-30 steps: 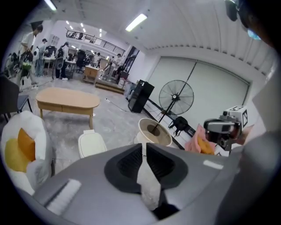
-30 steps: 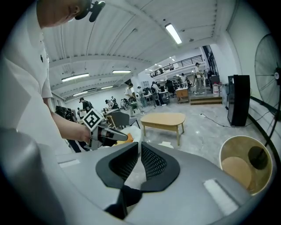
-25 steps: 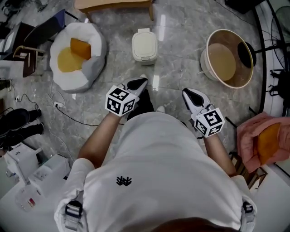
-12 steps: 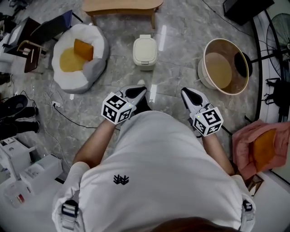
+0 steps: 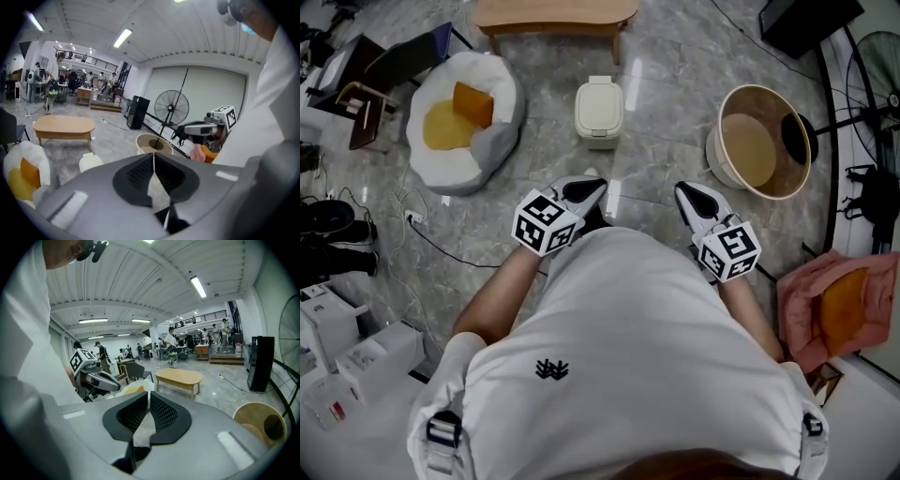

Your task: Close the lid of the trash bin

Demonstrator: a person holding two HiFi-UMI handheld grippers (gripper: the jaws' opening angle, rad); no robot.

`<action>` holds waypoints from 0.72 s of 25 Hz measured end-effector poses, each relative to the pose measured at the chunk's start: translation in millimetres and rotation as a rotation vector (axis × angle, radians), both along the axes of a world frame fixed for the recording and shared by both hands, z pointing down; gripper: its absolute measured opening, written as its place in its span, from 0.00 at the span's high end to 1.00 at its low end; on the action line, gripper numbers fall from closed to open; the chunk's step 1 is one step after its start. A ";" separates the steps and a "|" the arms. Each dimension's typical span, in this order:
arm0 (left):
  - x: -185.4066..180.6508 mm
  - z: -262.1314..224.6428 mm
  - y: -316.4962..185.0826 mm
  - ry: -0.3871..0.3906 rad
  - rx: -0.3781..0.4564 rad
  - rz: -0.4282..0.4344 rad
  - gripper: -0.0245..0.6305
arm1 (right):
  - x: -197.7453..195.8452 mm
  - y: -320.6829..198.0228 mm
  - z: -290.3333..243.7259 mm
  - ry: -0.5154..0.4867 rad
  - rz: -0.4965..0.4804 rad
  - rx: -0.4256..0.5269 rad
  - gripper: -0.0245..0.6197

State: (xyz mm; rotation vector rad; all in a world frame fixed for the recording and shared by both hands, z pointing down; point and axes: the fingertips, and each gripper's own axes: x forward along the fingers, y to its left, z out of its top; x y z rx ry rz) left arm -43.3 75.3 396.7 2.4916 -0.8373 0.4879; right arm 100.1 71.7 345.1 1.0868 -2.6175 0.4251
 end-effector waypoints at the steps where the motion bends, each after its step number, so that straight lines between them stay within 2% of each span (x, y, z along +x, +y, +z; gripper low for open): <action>1: 0.3 0.1 -0.2 0.000 0.002 -0.001 0.86 | 0.3 0.1 0.2 -0.002 0.000 -0.002 0.94; 18: -2.1 -5.2 2.4 -0.013 0.015 -0.039 0.86 | -4.2 2.2 0.8 -0.015 -0.025 -0.001 0.95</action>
